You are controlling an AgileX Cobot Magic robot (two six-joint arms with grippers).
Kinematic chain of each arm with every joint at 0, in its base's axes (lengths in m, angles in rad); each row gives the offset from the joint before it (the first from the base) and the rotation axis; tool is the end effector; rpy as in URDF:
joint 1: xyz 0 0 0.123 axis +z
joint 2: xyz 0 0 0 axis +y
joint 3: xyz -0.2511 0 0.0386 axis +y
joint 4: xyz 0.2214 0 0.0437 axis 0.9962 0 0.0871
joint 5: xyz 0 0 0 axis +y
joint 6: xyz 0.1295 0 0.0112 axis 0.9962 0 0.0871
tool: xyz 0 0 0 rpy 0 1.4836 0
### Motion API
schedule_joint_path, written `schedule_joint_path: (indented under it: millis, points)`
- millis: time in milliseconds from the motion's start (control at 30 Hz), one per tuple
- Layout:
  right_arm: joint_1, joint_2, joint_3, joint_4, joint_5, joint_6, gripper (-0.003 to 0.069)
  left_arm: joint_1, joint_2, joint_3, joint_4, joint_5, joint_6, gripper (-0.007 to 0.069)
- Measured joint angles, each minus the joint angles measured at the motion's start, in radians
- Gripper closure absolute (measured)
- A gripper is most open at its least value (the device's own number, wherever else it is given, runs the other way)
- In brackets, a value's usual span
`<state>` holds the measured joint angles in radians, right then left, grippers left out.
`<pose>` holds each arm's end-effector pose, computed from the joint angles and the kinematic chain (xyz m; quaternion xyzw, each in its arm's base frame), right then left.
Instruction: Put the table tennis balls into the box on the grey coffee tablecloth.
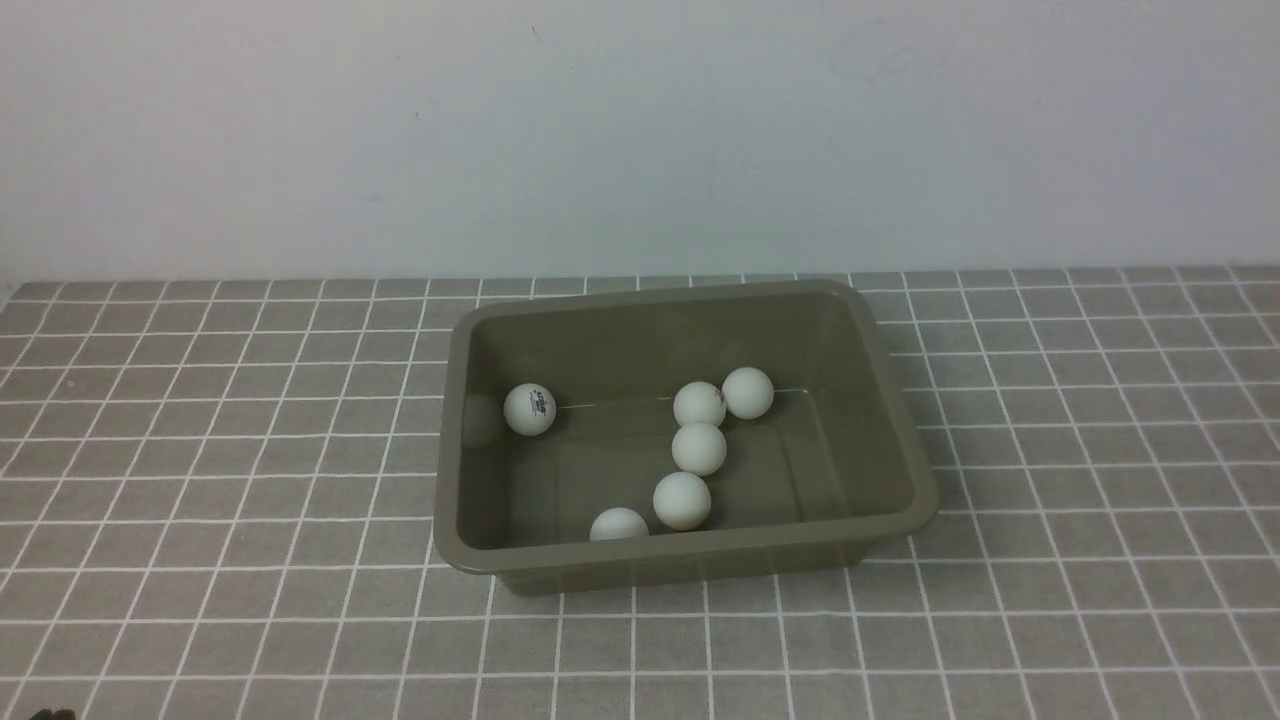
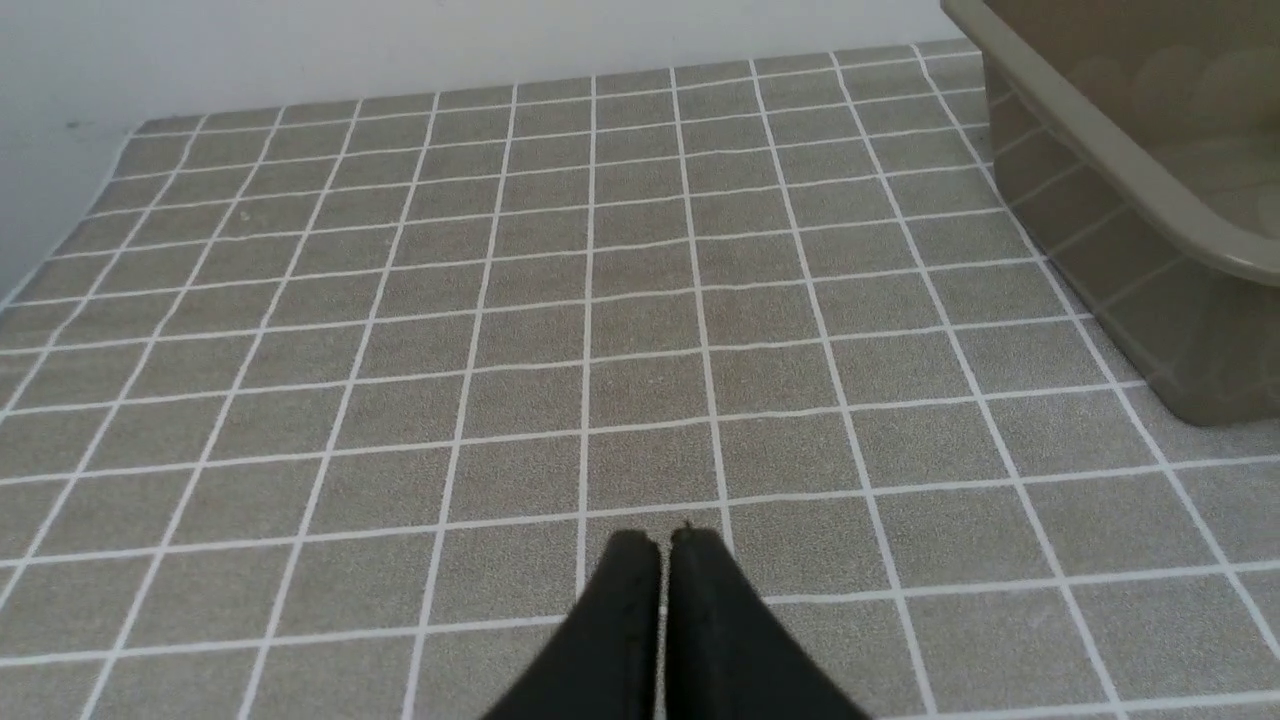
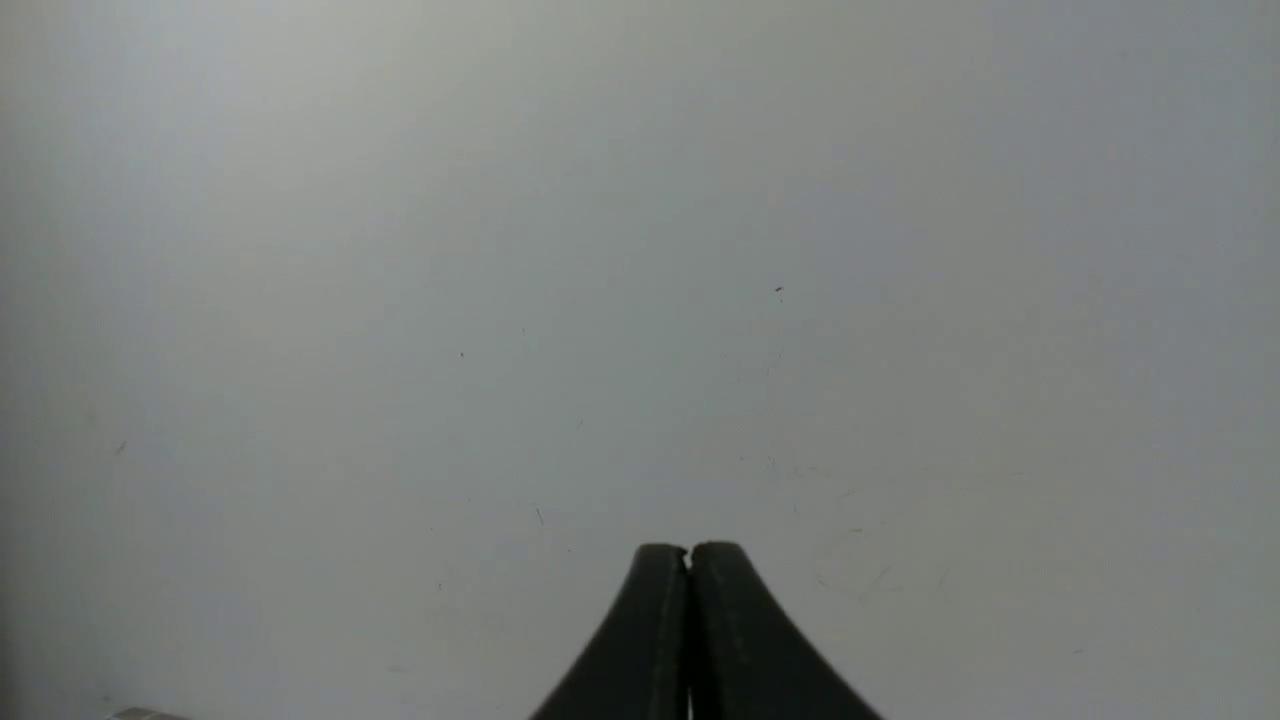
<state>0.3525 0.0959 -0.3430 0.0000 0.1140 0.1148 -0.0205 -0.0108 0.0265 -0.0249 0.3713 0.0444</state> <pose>0.0794 0.0292 0.3103 -0.0741 0.6207 0.1807 0.7593 0.0947 -0.0031 0.1606 0.0195 0.8045 -0.0034 0.5936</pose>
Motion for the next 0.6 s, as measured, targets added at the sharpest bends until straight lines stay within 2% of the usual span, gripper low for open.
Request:
schedule_joint_path:
  millis: [600]
  points:
    - [0.000, 0.000, 0.000, -0.025, 0.000, -0.019, 0.0673, 0.000, 0.000, 0.000, -0.008, 0.000, 0.001, 0.0629]
